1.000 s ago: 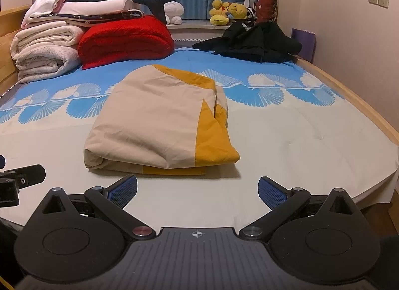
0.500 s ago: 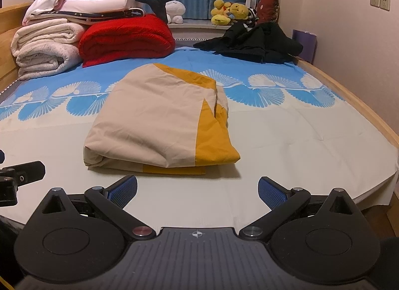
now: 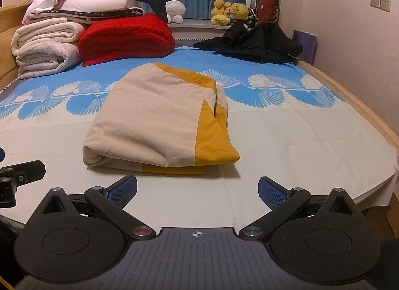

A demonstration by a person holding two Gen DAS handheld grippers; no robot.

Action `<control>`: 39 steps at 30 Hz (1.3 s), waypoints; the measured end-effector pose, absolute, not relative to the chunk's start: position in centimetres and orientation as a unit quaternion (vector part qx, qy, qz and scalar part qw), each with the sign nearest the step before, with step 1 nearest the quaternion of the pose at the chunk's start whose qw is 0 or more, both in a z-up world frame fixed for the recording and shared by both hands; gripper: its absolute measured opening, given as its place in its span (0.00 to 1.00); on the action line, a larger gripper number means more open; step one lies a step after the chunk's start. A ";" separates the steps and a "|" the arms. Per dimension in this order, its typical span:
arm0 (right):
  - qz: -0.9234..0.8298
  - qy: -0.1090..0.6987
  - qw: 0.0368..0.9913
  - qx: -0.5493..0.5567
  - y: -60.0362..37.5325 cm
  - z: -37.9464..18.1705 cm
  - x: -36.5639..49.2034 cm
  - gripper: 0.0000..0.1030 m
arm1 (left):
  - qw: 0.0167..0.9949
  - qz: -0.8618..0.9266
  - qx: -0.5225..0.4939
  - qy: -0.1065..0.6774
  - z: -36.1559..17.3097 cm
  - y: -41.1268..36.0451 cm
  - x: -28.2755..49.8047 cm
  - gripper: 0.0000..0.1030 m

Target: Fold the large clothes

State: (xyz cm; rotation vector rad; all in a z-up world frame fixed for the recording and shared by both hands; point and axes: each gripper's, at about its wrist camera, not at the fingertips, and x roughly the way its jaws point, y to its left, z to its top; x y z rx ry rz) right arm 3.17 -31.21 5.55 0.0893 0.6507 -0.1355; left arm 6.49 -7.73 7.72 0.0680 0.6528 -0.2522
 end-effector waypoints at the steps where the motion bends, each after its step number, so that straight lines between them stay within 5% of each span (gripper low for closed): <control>1: -0.066 0.319 0.944 0.044 -31.2 5.6 3.2 0.99 | 0.939 -0.124 0.033 0.319 7.7 -7.7 6.5 1.00; 39: -0.064 0.321 0.944 0.041 -31.2 5.3 3.2 0.99 | 0.939 -0.140 0.040 0.310 7.8 -7.8 6.1 1.00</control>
